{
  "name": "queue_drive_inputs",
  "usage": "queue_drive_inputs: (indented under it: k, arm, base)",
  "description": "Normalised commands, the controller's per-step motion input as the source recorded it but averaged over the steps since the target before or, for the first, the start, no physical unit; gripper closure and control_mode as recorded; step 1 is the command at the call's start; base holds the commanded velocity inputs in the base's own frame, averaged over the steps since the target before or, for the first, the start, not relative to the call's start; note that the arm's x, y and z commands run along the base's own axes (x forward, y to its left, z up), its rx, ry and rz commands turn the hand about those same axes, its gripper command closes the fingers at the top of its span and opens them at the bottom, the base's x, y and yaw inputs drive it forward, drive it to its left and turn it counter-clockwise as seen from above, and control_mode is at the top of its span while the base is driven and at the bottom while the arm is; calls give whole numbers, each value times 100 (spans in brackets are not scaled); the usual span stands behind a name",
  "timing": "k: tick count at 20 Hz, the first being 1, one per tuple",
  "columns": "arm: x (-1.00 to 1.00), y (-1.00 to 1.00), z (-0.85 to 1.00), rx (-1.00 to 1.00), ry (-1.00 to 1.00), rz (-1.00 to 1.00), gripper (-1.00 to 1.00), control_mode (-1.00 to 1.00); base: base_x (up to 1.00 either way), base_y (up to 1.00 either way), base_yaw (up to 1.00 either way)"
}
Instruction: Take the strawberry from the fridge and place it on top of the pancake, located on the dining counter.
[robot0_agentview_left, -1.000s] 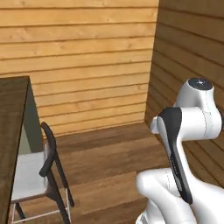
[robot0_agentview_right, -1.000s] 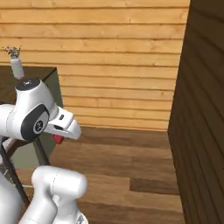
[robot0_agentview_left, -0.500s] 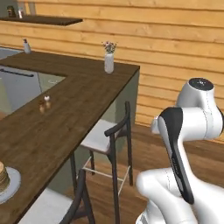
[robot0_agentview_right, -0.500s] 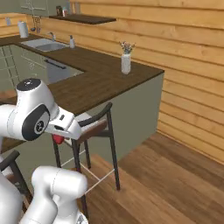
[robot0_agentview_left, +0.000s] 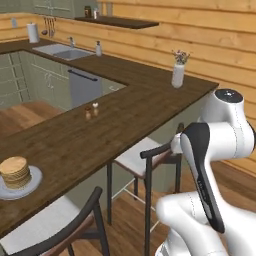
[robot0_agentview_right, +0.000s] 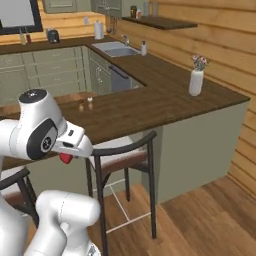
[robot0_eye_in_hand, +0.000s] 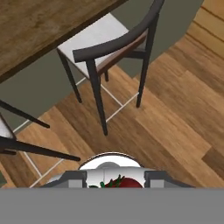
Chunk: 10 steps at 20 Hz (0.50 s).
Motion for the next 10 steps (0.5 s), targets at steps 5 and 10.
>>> queue_drive_inputs:
  k: [5, 10]
  arm:
    - [0, 0, 0, 0, 0, 0, 100, 100]
    - [0, 0, 0, 0, 0, 0, 100, 100]
  base:
    - [-70, 86, 52]
    - [-94, 86, 46]
